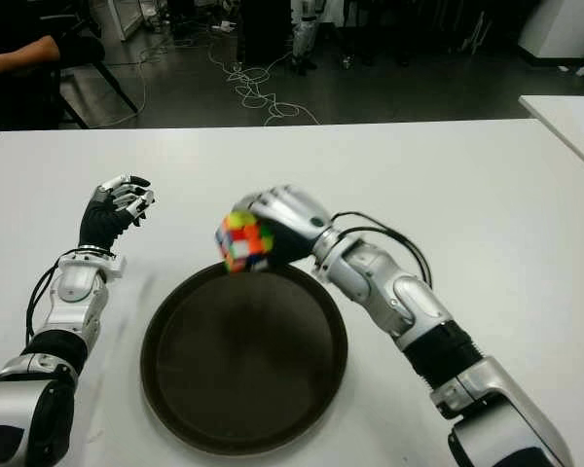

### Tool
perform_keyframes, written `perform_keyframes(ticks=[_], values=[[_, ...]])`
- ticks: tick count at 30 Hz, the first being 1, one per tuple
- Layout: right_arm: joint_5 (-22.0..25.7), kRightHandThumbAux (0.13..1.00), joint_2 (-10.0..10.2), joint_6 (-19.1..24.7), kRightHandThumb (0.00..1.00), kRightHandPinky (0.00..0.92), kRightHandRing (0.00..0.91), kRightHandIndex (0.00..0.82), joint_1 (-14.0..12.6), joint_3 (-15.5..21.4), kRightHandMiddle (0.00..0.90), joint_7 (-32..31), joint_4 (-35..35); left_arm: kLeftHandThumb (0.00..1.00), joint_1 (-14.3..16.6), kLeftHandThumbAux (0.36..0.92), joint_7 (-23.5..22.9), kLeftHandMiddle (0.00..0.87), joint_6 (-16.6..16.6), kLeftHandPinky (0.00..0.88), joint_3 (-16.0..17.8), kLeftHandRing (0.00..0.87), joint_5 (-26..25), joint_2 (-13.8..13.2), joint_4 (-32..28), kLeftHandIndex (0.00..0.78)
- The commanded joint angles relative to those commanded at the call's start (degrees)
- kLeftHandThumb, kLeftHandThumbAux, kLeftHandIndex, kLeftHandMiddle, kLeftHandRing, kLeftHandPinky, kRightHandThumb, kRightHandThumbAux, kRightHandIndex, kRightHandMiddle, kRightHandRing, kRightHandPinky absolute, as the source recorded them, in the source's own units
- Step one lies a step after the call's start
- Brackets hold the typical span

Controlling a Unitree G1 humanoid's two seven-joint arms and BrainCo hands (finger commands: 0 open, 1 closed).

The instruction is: Pick up the Rubik's Cube and put it in the plate

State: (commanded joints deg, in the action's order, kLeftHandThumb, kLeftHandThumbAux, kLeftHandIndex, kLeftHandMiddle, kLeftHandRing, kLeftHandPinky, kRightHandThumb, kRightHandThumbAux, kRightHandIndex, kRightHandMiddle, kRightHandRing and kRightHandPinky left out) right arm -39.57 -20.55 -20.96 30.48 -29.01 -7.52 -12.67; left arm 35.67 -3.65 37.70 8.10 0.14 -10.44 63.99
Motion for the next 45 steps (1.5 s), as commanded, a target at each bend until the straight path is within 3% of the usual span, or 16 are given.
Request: perform_keyframes(ticks=[12,19,29,38,42,45], values=[[2.3,0.736,-0.58,-0.23,0.692,0.53,0.522,0.415,-0.6,0.69,0.517,-7.5,2.44,0.838,-0.19,0.672,1.1,0.549,-0.81,0.699,0.16,0.653,-0.13,0.33,-0.57,0.397],[2.47,0.736,-0.51,-0.15,0.693,0.55,0.54,0.415,-0.81,1.18,0.527,-8.34,3.17,0.839,-0.31,0.671,0.94,0.55,-0.88,0.701,0.13,0.658,-0.3,0.38,-0.88,0.399],[2.23,0.734,1.1,-2.62,0.692,0.611,0.619,0.416,-2.34,2.4,0.581,-2.42,2.22,0.838,-0.49,0.671,1.18,0.549,-0.82,0.696,-0.14,0.657,0.16,0.27,-1.19,0.4],[-0.35,0.733,4.04,-6.02,0.695,0.657,0.644,0.415,-3.9,0.93,0.591,5.87,-3.64,0.838,-0.68,0.672,1.8,0.555,-1.14,0.704,-0.3,0.661,0.38,0.37,-1.67,0.399],[-0.32,0.732,4.72,-7.3,0.697,0.633,0.625,0.415,-3.7,0.67,0.57,7.32,-5.27,0.838,-0.74,0.672,2.15,0.557,-0.72,0.698,-0.41,0.66,0.53,0.42,-1.69,0.398],[-0.17,0.709,5.26,-8.35,0.783,0.58,0.581,0.382,-3.28,0.15,0.535,7.67,-7.53,0.839,-0.76,0.671,2.18,0.559,-0.44,0.696,-0.44,0.661,0.53,0.49,-1.65,0.4]])
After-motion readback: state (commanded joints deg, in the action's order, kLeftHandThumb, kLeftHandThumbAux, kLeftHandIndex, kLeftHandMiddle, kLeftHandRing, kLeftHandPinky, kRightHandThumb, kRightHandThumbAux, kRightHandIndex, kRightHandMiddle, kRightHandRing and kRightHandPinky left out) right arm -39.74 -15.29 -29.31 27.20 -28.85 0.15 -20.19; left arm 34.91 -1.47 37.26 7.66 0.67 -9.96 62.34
